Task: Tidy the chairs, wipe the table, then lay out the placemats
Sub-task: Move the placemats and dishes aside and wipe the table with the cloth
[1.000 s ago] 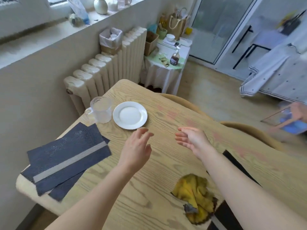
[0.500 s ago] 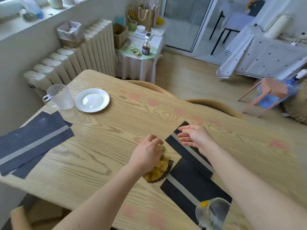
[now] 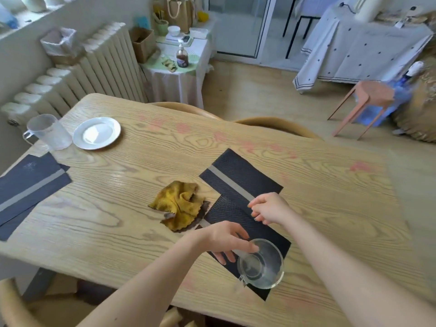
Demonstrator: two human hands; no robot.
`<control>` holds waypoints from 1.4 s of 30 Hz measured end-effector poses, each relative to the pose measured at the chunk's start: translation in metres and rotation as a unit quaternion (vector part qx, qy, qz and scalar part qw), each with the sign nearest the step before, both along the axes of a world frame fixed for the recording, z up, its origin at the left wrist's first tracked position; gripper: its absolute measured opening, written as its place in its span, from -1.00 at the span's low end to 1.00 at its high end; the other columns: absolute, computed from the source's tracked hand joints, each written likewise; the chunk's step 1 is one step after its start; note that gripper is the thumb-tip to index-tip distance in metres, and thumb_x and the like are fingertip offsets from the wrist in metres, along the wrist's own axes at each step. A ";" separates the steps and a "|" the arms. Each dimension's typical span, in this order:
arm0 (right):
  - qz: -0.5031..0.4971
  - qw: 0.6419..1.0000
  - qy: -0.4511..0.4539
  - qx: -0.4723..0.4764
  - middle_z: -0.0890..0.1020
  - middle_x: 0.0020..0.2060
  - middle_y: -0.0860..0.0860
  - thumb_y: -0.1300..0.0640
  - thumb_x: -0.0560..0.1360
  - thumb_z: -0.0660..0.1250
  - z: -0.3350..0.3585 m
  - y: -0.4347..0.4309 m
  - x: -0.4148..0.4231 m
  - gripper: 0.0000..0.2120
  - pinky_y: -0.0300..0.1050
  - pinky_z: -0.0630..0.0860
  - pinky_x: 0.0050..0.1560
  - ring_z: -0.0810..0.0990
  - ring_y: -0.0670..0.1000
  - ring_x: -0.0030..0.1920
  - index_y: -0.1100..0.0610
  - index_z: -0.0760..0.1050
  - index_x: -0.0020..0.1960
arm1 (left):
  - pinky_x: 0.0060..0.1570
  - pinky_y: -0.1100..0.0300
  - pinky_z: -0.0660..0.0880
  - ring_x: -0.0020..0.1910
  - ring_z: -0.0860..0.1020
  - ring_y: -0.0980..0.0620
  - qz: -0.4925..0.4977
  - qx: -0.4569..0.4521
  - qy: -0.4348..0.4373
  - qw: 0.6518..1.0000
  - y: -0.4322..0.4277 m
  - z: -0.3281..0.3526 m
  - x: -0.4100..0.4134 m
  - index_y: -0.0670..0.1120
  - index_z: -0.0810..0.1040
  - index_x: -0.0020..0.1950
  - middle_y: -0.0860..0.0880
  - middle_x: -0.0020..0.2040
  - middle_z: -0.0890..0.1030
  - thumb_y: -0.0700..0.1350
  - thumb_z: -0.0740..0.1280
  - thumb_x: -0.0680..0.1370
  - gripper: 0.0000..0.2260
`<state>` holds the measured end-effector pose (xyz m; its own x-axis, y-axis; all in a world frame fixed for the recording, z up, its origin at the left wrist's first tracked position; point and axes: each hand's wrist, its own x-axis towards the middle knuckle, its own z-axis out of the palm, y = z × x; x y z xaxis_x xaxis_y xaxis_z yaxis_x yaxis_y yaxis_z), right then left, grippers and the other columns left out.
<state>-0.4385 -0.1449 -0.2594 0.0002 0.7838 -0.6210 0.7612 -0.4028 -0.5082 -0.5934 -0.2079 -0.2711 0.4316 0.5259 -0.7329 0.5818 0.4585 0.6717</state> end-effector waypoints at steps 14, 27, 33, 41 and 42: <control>0.020 0.999 0.040 -0.010 0.67 -0.18 0.02 0.23 0.52 0.23 0.003 -0.003 -0.020 -0.80 -0.11 0.60 -0.09 0.64 -0.03 -0.17 0.07 0.60 0.01 | -0.15 0.05 0.61 -0.30 0.68 -0.11 -0.013 0.067 0.076 0.995 0.006 0.017 -0.015 -0.17 0.55 0.05 -0.12 -0.23 0.62 -0.17 0.14 0.58 -0.78; 0.111 0.987 0.099 0.061 0.66 0.03 0.00 0.06 0.60 0.19 0.011 0.012 -0.194 -0.73 0.08 0.55 0.17 0.60 0.05 0.10 0.07 0.57 0.20 | -0.18 -0.02 0.64 -0.37 0.66 -0.12 0.445 0.136 0.077 0.882 0.013 0.031 -0.206 -0.21 0.53 0.20 -0.12 -0.08 0.60 -0.27 0.17 0.55 -0.74; 0.191 0.971 0.129 0.064 0.63 0.11 -0.04 0.04 0.58 0.23 0.012 0.006 -0.306 -0.72 0.03 0.50 0.24 0.58 0.01 0.16 0.01 0.57 0.24 | -0.07 -0.04 0.63 -0.32 0.67 -0.17 0.602 0.144 0.087 0.781 -0.002 0.031 -0.309 -0.20 0.52 0.23 -0.01 0.09 0.50 -0.28 0.16 0.55 -0.71; 0.245 0.962 0.109 0.053 0.57 -0.11 -0.07 0.08 0.53 0.29 -0.004 0.002 -0.382 -0.74 0.00 0.52 0.21 0.54 -0.06 -0.04 0.05 0.60 0.19 | 0.08 -0.11 0.57 -0.30 0.68 -0.17 0.723 0.116 0.087 0.676 -0.019 0.019 -0.402 -0.16 0.51 0.16 -0.02 -0.17 0.57 -0.32 0.11 0.48 -0.68; 0.248 0.962 0.103 0.053 0.58 -0.14 -0.07 0.08 0.53 0.29 -0.007 0.003 -0.387 -0.75 0.00 0.53 0.19 0.54 -0.06 -0.06 0.04 0.60 0.17 | 0.07 -0.10 0.57 -0.28 0.68 -0.19 0.730 0.109 0.086 0.669 -0.020 0.019 -0.409 -0.14 0.48 0.15 -0.03 -0.19 0.57 -0.33 0.11 0.50 -0.70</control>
